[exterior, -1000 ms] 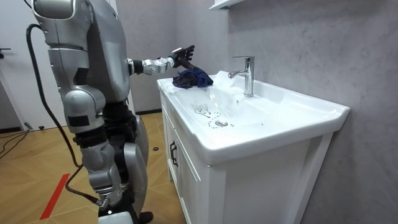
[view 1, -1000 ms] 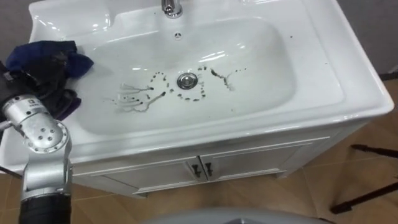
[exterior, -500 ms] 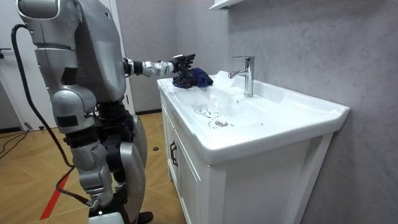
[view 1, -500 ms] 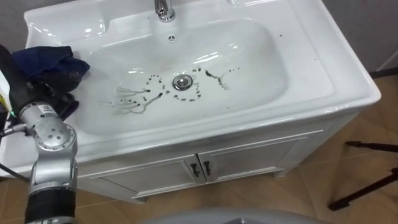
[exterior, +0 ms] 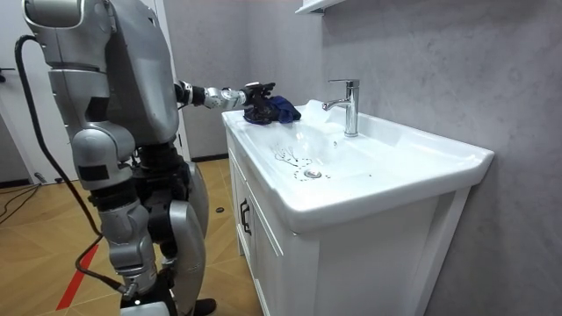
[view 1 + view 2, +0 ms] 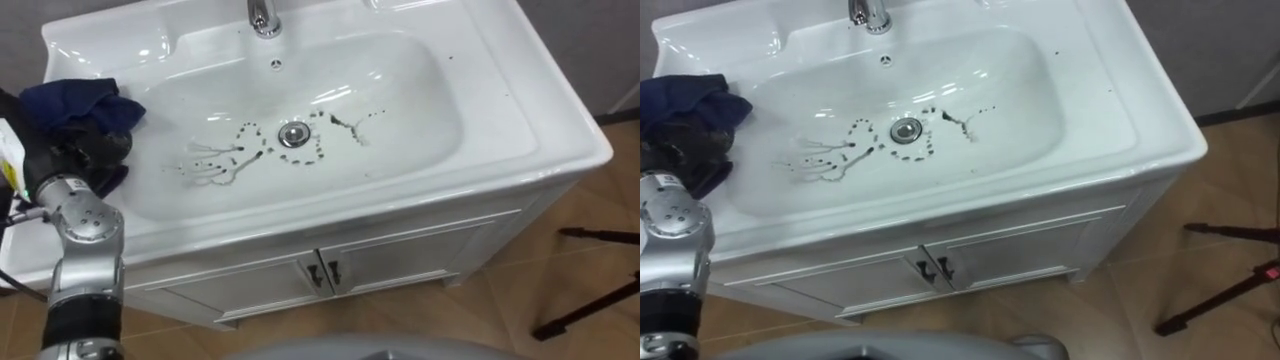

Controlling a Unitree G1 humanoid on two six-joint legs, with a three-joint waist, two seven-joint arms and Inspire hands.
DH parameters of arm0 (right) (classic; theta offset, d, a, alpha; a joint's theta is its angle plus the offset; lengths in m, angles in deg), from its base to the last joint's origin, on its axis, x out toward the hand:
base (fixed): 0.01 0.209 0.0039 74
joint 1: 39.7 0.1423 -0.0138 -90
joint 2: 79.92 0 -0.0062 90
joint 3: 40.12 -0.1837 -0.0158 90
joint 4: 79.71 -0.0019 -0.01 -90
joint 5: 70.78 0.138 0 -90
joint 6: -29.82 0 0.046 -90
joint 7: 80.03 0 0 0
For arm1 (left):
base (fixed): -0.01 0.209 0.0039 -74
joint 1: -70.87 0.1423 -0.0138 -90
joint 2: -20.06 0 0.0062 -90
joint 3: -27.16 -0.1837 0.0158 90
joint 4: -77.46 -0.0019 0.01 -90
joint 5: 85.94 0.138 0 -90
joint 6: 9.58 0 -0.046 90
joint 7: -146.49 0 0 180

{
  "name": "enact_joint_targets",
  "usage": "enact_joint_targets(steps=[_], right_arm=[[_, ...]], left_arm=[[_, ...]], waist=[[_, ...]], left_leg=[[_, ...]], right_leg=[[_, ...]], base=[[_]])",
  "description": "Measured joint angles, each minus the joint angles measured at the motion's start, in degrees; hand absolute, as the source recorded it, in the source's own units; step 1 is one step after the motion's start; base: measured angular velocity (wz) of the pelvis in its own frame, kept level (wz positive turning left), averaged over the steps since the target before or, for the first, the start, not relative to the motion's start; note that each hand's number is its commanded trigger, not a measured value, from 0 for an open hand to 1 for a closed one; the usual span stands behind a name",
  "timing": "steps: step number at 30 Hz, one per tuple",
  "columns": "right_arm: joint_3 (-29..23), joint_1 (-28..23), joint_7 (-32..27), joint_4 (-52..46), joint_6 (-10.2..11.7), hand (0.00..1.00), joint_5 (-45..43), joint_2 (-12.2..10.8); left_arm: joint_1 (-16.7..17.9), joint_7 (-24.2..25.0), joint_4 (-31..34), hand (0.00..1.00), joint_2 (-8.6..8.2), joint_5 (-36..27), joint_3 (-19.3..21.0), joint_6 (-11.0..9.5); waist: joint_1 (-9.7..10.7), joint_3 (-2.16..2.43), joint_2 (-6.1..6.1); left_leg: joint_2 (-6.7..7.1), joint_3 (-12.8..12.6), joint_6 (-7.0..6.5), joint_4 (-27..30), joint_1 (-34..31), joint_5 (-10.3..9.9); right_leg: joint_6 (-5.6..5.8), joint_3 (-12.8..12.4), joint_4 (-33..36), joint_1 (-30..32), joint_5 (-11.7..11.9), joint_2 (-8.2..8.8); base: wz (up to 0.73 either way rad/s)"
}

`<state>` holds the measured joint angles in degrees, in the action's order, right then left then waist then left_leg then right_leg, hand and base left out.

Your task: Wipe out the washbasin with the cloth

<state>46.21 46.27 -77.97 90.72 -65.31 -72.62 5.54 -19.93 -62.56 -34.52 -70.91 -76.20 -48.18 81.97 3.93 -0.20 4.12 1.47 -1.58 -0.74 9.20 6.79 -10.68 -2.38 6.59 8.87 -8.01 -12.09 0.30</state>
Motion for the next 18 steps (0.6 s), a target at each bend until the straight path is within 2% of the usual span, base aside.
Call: enact_joint_targets(steps=[3, 5, 8, 15, 18], right_arm=[[0.0, 0.0, 0.0, 0.0, 0.0, 0.00, -1.0, 0.0], [0.0, -0.1, 0.1, 0.0, -0.2, 0.00, -1.3, 0.0], [0.0, 0.0, 0.1, 0.0, -0.7, 0.00, -2.4, 0.0], [0.0, 0.0, 0.5, 0.0, -0.7, 0.00, -3.2, 0.1], [0.0, 0.0, 0.5, 0.0, -0.8, 0.00, -3.2, 0.1]], left_arm=[[-0.1, 0.2, -0.1, 0.00, 0.08, 0.0, 1.1, 0.2], [-0.8, 0.6, -0.9, 0.00, 0.68, 0.0, 1.2, 0.6], [-1.0, 0.6, -1.2, 0.00, 1.48, 0.0, 1.2, 0.6], [-1.4, 0.5, -2.8, 0.00, 1.63, 0.0, 1.4, 0.6], [-1.4, 0.5, -4.9, 0.00, 1.67, 0.0, 1.4, 0.6]], waist=[[-0.3, -0.02, -0.01], [-1.1, -0.03, -0.02], [-1.3, -0.04, -0.04], [-1.3, -0.13, -0.03], [-1.2, -0.35, -0.11]], left_leg=[[0.01, 0.1, 0.00, 0.0, 0.0, 0.0], [-0.04, 0.3, 0.00, 0.0, 0.0, 0.0], [-0.03, 0.4, 0.00, 0.0, 0.0, 0.0], [-0.02, 0.7, 0.00, 0.0, 0.1, 0.0], [-0.05, 0.6, 0.00, 0.0, 0.3, 0.0]], right_leg=[[0.00, -0.5, 0.0, 0.1, 0.0, -0.31], [-0.05, -1.1, 0.0, 0.3, 0.1, -0.40], [-0.05, -1.4, 0.0, 0.4, 0.1, -0.42], [-0.08, -1.4, 0.0, 0.3, 0.2, -0.45], [-0.08, -1.5, 0.1, 0.3, 0.2, -0.46]], base=[[-0.09], [-0.13], [-0.05], [0.00], [-0.02]])
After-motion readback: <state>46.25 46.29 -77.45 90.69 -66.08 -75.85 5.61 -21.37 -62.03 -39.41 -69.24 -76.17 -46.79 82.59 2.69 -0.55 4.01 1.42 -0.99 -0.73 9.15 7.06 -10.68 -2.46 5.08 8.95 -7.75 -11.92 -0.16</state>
